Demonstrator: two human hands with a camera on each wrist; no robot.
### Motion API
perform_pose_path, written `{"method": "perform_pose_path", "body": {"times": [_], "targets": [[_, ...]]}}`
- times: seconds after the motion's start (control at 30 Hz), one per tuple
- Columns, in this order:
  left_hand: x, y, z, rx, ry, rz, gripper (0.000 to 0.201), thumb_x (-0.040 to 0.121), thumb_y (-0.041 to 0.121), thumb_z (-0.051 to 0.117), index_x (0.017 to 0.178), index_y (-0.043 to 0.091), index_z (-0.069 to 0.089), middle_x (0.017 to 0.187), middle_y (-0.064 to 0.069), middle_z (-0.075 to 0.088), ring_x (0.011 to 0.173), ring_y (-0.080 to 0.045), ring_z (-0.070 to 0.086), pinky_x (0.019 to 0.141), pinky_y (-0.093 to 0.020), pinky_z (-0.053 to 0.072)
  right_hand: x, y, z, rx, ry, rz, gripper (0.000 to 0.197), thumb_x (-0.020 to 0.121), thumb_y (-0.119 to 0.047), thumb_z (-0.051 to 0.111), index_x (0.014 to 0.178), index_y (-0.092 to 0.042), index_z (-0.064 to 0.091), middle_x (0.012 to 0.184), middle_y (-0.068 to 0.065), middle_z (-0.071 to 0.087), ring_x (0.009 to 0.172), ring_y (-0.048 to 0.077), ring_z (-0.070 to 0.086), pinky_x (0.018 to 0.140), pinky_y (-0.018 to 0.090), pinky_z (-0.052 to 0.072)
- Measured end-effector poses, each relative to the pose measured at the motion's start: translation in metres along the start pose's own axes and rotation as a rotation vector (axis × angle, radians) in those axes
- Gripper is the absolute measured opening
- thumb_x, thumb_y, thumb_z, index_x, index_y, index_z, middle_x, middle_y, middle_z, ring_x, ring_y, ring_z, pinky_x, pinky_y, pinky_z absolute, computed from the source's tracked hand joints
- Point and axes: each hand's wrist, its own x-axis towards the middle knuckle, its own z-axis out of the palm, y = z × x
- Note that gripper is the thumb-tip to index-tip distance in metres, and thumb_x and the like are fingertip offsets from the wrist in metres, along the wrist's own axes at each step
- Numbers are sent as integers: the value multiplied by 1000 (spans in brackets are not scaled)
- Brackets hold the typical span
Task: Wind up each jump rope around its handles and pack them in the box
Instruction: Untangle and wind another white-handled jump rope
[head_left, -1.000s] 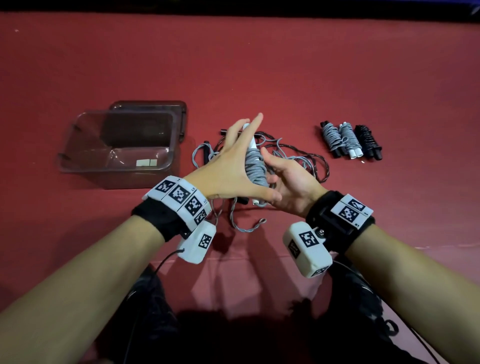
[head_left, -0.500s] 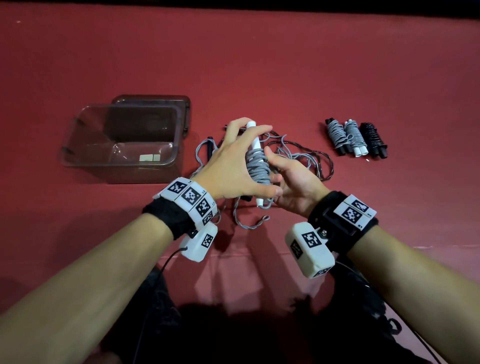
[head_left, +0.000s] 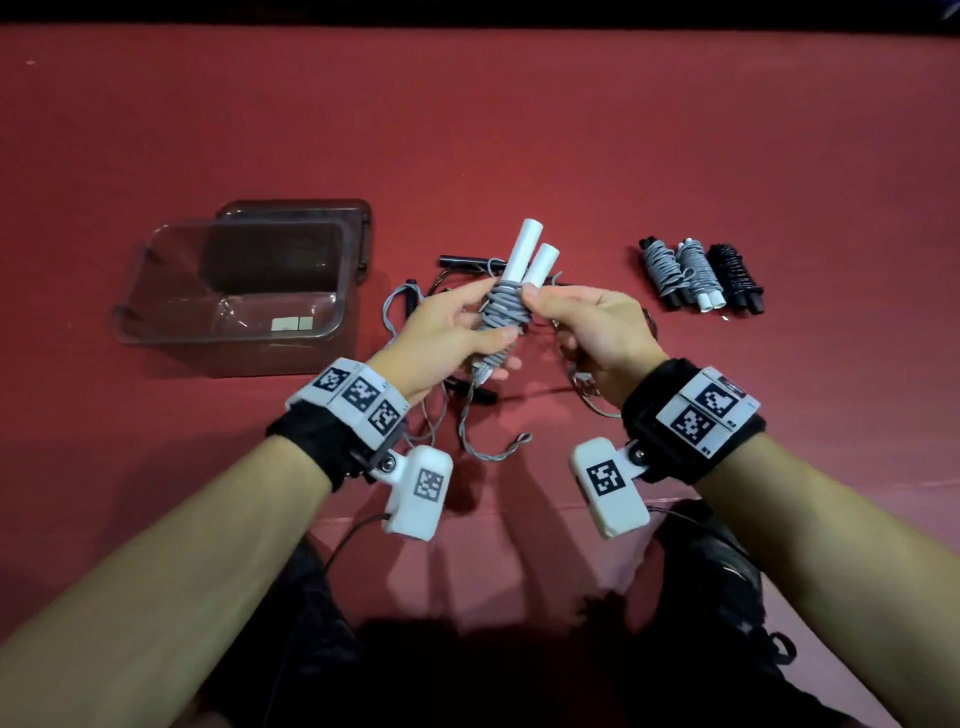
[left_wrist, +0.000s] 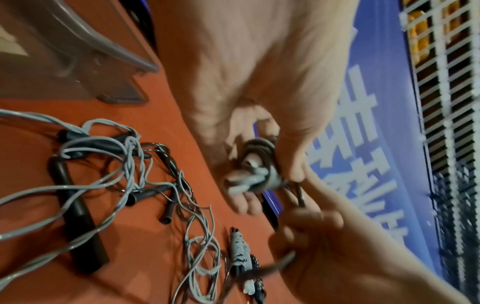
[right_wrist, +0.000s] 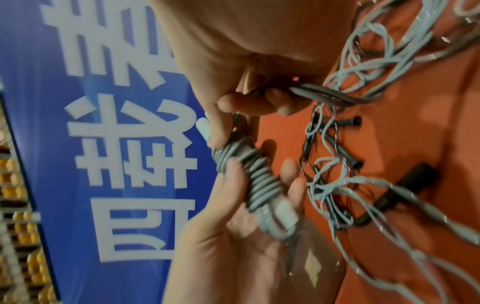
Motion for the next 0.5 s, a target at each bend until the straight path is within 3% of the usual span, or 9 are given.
{"method": "perform_pose_path", "body": {"times": [0.1, 0.2, 0.27, 0.33, 0.4, 0.5], "targets": [[-5, 4, -5, -68, -85, -32, 42, 100, 2, 59, 134, 27, 59, 117, -19, 69, 93, -38, 74, 83, -46, 63, 1, -8, -4, -70, -69, -4, 22, 79, -29, 86, 90, -11, 82, 51, -2, 51, 46, 10, 31, 49, 25, 23], [-5, 4, -6, -149, -141, -56, 42, 102, 6, 56, 140, 24, 55, 131, -30, 62, 99, -44, 72, 82, -47, 61, 0, -19, -6, -153, -134, -87, 10, 85, -24, 81, 84, -16, 74, 60, 1, 61, 46, 11, 45, 47, 25, 31], [-4, 6, -6, -173, -178, -72, 43, 102, 6, 55, 142, 23, 53, 136, -38, 53, 99, -45, 72, 81, -45, 60, -3, -28, -6, -183, -174, -152, 25, 91, -16, 75, 112, -14, 61, 68, 3, 69, 50, 12, 58, 47, 24, 41], [-4, 10, -7, -158, -217, -89, 43, 103, 7, 54, 143, 22, 53, 138, -39, 50, 100, -45, 72, 81, -43, 60, -3, -33, -11, -247, -269, -188, 66, 95, -11, 69, 150, -21, 32, 78, 10, 72, 60, 17, 63, 57, 26, 50], [-4, 13, -9, -126, -245, -116, 42, 103, 6, 53, 143, 21, 53, 137, -38, 51, 101, -45, 72, 82, -43, 62, -2, -35, -18, -340, -390, -223, 86, 99, -7, 63, 160, -33, 10, 81, 17, 68, 59, 18, 61, 60, 27, 51], [-4, 15, -5, -114, -248, -155, 42, 105, 7, 52, 144, 22, 52, 119, -29, 60, 100, -44, 73, 84, -44, 63, -4, -37, -20, -414, -424, -265, 67, 100, -4, 60, 157, -24, 32, 68, 2, 68, 51, 13, 59, 55, 21, 48]]}}
